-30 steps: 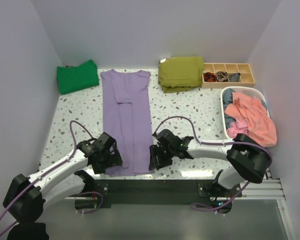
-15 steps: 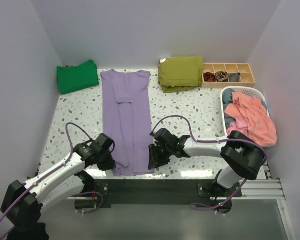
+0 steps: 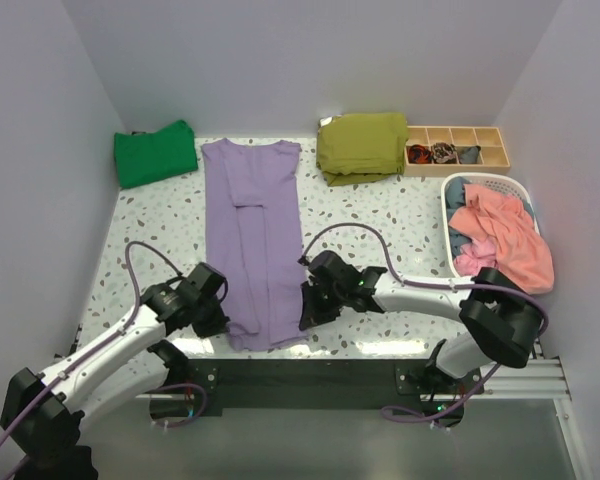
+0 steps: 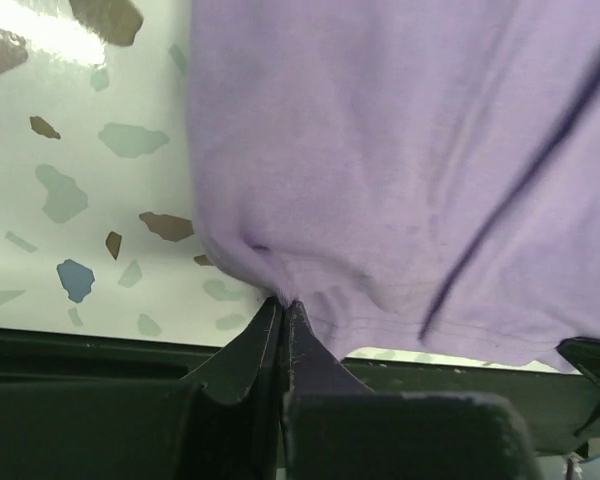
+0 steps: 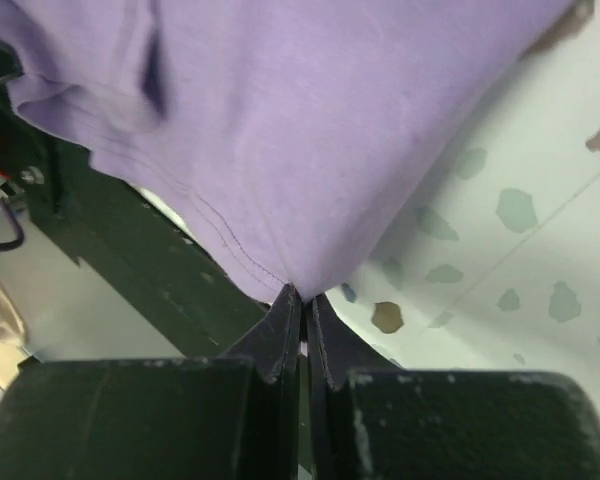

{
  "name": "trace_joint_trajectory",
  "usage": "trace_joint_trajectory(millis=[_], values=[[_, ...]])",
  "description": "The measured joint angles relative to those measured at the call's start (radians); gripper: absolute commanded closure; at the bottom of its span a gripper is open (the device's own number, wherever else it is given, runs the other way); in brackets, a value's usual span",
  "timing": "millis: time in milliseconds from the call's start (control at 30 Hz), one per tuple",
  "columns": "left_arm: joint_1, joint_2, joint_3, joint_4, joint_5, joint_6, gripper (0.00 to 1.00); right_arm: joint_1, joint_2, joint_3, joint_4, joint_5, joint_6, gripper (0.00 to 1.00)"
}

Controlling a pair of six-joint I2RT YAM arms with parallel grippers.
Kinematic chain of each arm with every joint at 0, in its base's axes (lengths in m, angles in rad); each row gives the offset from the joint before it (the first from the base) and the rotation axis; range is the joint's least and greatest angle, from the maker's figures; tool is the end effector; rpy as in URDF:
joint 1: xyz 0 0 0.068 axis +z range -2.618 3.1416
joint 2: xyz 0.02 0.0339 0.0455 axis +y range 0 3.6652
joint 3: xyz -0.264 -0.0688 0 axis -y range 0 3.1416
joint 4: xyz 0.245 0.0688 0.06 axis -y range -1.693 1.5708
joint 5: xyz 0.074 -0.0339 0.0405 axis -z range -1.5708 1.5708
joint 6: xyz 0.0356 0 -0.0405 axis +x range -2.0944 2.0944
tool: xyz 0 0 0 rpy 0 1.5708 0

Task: Fold and stack the t-shirts
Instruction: Grab the bottom of the folded rectangular tshirt with both arms, then fold the folded rectangular tshirt in 1/3 of the way

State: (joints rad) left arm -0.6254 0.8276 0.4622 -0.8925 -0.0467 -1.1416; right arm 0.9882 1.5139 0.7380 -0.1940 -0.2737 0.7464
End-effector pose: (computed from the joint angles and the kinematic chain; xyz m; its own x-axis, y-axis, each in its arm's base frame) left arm 0.1026 -0.0720 0.1721 -0.8421 -0.5123 -0.1685 -0.4629 0.8470 -0.2614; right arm 0.1477 0.2417 0.1590 -0.9361 -0.2326 -0.2637 -0.3438 0.7629 0.5476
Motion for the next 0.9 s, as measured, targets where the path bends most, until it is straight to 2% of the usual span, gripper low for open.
trace_joint_trajectory(millis=[333, 533, 767, 900], values=[[0.0, 0.037, 0.206, -0.025, -0.094, 0.011, 1.0, -0.01, -0.031, 0.145, -0.078, 0.07, -0.084, 1.0], [0.014, 0.104, 0.24, -0.002, -0.167, 0.046, 1.0, -0.1, -0.004, 0.247, -0.14, 0.081, -0.152, 1.0], [0.184, 0.221, 0.251, 0.154, -0.169, 0.177, 1.0, -0.227, 0.168, 0.434, -0.19, 0.073, -0.242, 1.0], [0.253, 0.357, 0.313, 0.246, -0.17, 0.265, 1.0, -0.266, 0.296, 0.567, -0.224, 0.067, -0.29, 1.0]])
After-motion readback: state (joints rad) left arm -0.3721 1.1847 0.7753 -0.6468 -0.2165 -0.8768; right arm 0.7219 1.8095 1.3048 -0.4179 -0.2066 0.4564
